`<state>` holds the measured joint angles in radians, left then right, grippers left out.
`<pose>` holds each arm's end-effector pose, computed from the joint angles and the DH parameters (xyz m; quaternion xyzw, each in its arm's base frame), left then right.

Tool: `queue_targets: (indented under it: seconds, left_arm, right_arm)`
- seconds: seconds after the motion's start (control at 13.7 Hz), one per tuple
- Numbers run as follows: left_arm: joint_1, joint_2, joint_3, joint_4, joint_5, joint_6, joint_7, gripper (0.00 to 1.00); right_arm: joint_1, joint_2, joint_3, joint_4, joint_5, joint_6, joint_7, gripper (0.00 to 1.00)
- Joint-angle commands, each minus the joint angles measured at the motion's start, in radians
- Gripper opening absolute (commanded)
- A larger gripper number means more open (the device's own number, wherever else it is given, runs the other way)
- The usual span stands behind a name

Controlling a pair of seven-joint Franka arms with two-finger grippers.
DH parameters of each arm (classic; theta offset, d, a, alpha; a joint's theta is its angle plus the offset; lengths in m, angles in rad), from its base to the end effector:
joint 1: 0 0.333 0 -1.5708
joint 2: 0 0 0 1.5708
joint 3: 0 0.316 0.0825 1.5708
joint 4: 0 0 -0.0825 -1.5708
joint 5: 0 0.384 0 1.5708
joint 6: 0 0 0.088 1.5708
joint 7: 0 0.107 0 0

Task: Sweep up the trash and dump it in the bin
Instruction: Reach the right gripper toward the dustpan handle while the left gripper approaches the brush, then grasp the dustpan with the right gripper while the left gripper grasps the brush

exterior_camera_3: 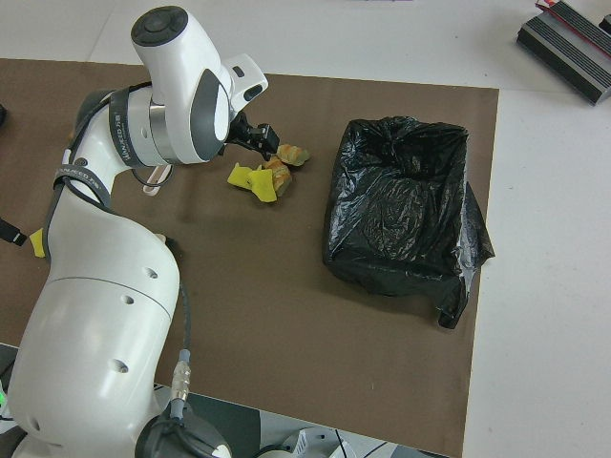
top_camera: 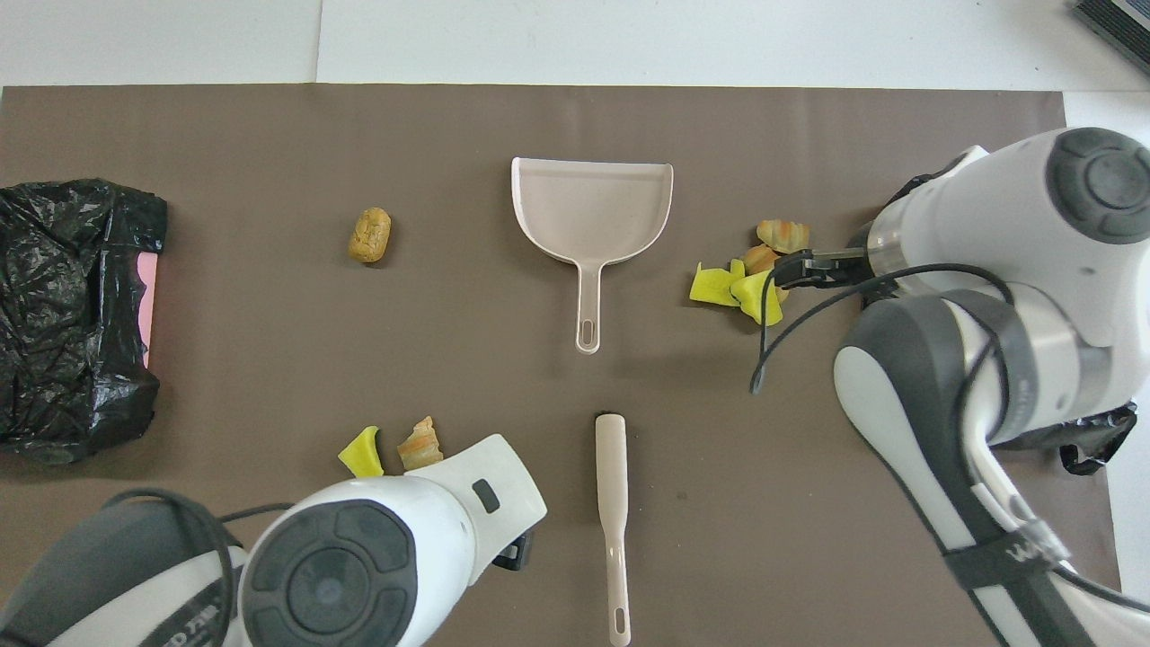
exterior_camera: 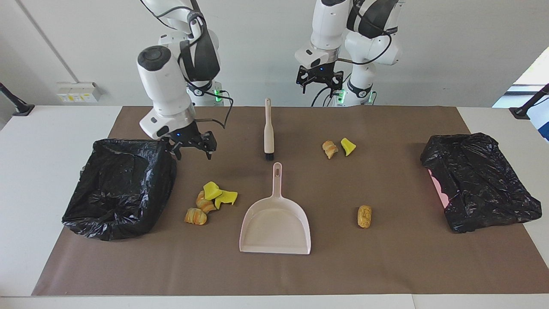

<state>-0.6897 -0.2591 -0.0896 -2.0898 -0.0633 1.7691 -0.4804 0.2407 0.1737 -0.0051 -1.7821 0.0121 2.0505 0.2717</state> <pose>0.3302 -0.3383 0.5279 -0.9895 0.1398 0.0366 0.0027 0.6031 0.1456 0.4640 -0.9987 0.0205 -0.0445 0.0168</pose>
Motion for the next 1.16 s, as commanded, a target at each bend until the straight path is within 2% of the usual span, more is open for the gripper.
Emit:
queue_targets:
  seconds: [0.0,0.15,0.44,0.66,0.8,0.95,1.09]
  left_arm:
    - [-0.105,-0.04,0.021,-0.128,-0.015,0.142,-0.114,1.0]
    - [-0.181,-0.013,0.022,-0.167,-0.015,0.209,-0.179,1.0]
    - [-0.293,0.122,0.022,-0.181,-0.015,0.384,-0.325,1.0]
    - [-0.324,0.205,0.022,-0.177,-0.015,0.515,-0.365,1.0]
    - [-0.333,0.236,0.021,-0.177,-0.015,0.53,-0.365,1.0]
    - [-0.355,0.262,0.021,-0.177,-0.015,0.53,-0.366,0.98]
    - [-0.361,0.274,0.021,-0.179,-0.013,0.53,-0.365,0.89]
  right_arm:
    - [0.063,0.146,0.013,0.116,0.019,0.029,0.064,1.0]
    - [0.109,0.225,0.014,0.182,0.055,0.036,0.141,1.0]
    - [0.19,0.369,0.016,0.308,0.057,0.089,0.293,1.0]
    - [0.198,0.388,0.051,0.319,0.052,0.114,0.294,1.0]
    - [0.23,0.386,0.059,0.317,0.052,0.106,0.293,1.0]
    - [0.215,0.386,0.06,0.303,0.052,0.111,0.282,1.0]
    - [0.219,0.385,0.06,0.3,0.048,0.099,0.271,1.0]
